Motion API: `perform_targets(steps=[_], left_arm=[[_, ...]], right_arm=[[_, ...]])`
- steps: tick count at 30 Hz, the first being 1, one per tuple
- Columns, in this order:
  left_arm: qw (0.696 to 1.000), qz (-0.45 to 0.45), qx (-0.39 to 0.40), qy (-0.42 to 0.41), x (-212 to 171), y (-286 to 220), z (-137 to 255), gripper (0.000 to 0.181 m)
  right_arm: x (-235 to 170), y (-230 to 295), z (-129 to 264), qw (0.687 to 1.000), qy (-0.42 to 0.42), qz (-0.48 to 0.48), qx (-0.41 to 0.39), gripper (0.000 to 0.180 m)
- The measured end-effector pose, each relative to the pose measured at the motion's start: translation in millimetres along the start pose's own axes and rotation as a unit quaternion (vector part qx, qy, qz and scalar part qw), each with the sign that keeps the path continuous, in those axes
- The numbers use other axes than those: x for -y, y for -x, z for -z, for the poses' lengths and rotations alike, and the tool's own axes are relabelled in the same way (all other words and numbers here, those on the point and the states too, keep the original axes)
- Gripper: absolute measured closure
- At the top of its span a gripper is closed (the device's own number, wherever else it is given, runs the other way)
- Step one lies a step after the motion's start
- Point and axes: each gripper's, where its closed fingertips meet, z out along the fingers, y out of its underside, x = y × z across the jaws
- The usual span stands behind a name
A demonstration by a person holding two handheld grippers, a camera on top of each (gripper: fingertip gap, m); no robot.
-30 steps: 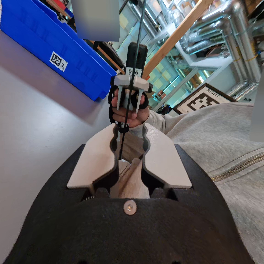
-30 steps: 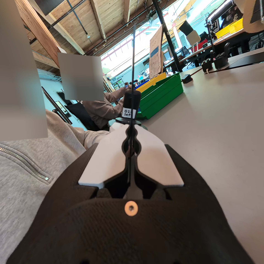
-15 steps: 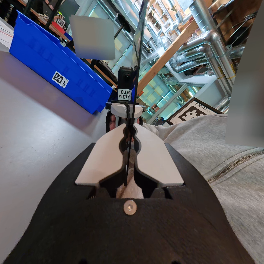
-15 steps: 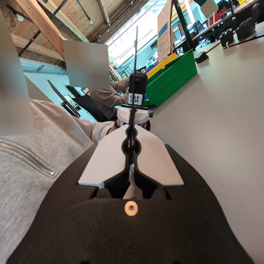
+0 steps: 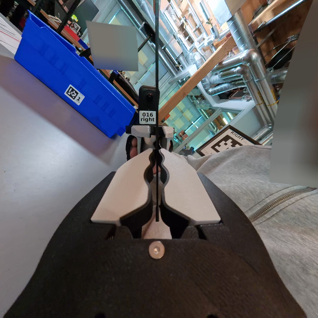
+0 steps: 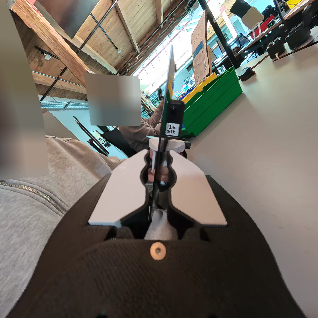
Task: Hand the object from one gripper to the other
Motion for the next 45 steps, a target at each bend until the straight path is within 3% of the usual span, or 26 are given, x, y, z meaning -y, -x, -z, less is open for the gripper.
perform_targets(steps=[9,13,15,19,26,30,36,37,40,45], left_arm=[[0.999,0.024,-0.008,-0.030,8.3,1.1,5.0,0.180],[0.999,-0.023,0.046,-0.003,3.5,9.2,4.6,0.180],[0.993,-0.073,0.092,0.018,2.6,14.6,5.7,0.180],[0.969,-0.184,0.166,0.027,13.3,15.2,10.8,0.180],[0.900,-0.337,0.271,0.053,29.4,14.5,19.9,0.179],[0.846,-0.389,0.360,0.062,43.5,20.8,31.3,0.179],[0.833,-0.398,0.376,0.083,32.8,23.7,22.4,0.179],[0.826,-0.409,0.378,0.090,30.8,22.8,20.5,0.179],[0.799,-0.455,0.376,0.111,21.7,16.8,11.5,0.179],[0.773,-0.515,0.353,0.116,14.6,4.6,1.1,0.174]], right_arm=[[4.2,1.4,1.3,1.000,-0.010,0.000,0.004,0.152],[6.5,-3.5,2.9,1.000,-0.014,0.013,-0.019,0.147],[5.7,-20.2,7.2,0.996,-0.006,0.033,-0.084,0.148],[15.7,-41.7,21.2,0.974,-0.011,0.115,-0.195,0.139],[35.3,-15.8,5.0,0.927,-0.027,0.295,-0.231,0.103],[52.9,-12.7,-10.1,0.920,-0.075,0.283,-0.261,0.093],[56.4,-17.8,-52.8,0.933,-0.088,0.239,-0.253,0.059],[54.2,-18.6,-57.8,0.936,-0.084,0.234,-0.249,0.059],[50.2,-20.5,-61.7,0.944,-0.075,0.218,-0.236,0.087],[51.7,-15.1,-59.6,0.958,-0.080,0.185,-0.202,0.087]])
